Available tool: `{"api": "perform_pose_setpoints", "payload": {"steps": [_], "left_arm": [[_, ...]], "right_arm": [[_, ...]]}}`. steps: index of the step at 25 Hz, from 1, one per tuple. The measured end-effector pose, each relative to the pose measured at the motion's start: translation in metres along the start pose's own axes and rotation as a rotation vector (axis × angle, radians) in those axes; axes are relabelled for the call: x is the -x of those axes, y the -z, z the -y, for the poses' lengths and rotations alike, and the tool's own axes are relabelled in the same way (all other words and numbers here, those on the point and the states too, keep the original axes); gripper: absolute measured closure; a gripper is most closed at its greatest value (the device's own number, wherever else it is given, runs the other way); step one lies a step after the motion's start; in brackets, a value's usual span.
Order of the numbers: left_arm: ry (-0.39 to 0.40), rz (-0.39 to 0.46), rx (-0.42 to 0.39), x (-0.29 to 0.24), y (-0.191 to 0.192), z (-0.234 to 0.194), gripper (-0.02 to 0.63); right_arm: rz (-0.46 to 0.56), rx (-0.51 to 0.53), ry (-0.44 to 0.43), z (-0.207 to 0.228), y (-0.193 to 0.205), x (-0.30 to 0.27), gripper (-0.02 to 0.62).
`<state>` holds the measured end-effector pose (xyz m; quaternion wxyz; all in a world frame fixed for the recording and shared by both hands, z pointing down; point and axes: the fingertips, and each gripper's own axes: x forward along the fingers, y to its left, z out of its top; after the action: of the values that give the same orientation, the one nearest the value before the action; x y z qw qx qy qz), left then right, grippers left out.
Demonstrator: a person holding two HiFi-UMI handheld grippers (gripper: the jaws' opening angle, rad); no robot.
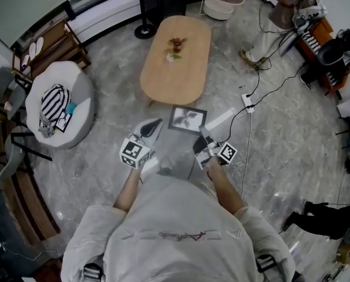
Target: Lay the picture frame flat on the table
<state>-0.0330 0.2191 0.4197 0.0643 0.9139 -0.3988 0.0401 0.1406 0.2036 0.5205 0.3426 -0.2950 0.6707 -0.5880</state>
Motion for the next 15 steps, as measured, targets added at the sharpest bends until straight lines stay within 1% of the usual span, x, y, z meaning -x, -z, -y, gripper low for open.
{"api": "perform_pose_setpoints", "payload": {"steps": [7, 15], "left_arm": [[0.028, -0.011, -0.013, -0.022, -0.008, -0.053, 0.606], [0.041, -0.010, -0.004, -0.035, -0.008, -0.092, 0.606]], "right_arm": [[0.033, 0.003, -0.021, 0.002, -0.012, -0.053, 0.518], [0.057, 0.012, -0.011, 0.010, -0.018, -0.085, 0.518]]}}
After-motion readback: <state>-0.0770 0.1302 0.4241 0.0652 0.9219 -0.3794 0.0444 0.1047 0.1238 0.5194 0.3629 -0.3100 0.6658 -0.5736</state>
